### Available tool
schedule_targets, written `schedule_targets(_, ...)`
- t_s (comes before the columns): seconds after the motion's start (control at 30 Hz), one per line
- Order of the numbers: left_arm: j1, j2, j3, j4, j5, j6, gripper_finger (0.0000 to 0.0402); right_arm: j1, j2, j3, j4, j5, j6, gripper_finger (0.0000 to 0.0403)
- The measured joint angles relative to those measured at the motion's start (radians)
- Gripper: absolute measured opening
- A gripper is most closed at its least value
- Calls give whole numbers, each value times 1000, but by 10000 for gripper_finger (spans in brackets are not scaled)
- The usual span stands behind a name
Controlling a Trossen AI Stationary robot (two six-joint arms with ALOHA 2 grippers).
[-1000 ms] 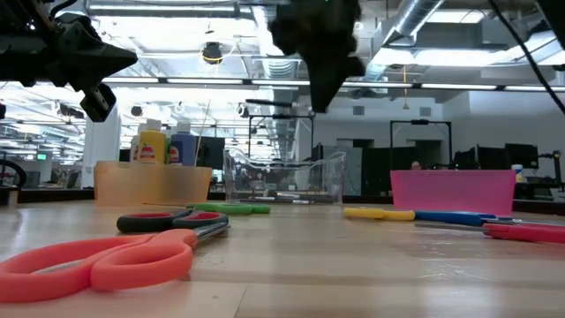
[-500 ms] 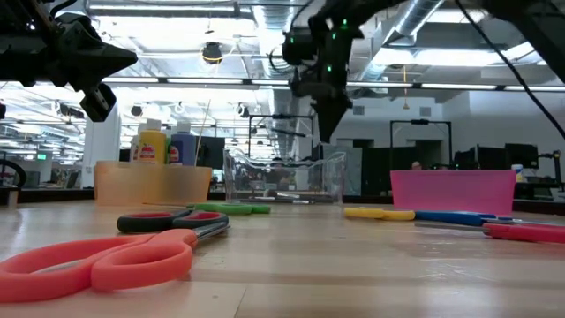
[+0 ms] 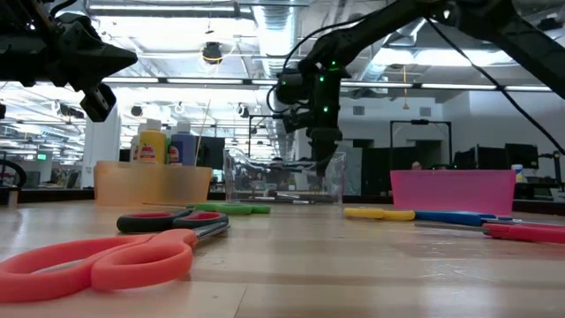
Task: Pick & Place Paint Supplies
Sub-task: Put the black paint brush into the transparent bin, then put the brush into the transparent container
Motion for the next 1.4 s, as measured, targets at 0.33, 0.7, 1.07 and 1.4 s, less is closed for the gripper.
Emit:
schedule_targets(0.33, 0, 0, 0, -1, 0, 0, 6, -10, -8, 2, 41, -2, -37, 15)
schedule_targets(0.7, 0, 0, 0, -1, 0, 0, 6, -14, -3, 1, 40, -28, -53, 52)
schedule_targets(1.07, 0, 0, 0, -1, 0, 0, 6, -23, -8, 60, 20, -79, -17, 191)
schedule_targets(1.4, 0, 0, 0, -1, 0, 0, 6, -4, -12, 364, -344, -197, 154, 243)
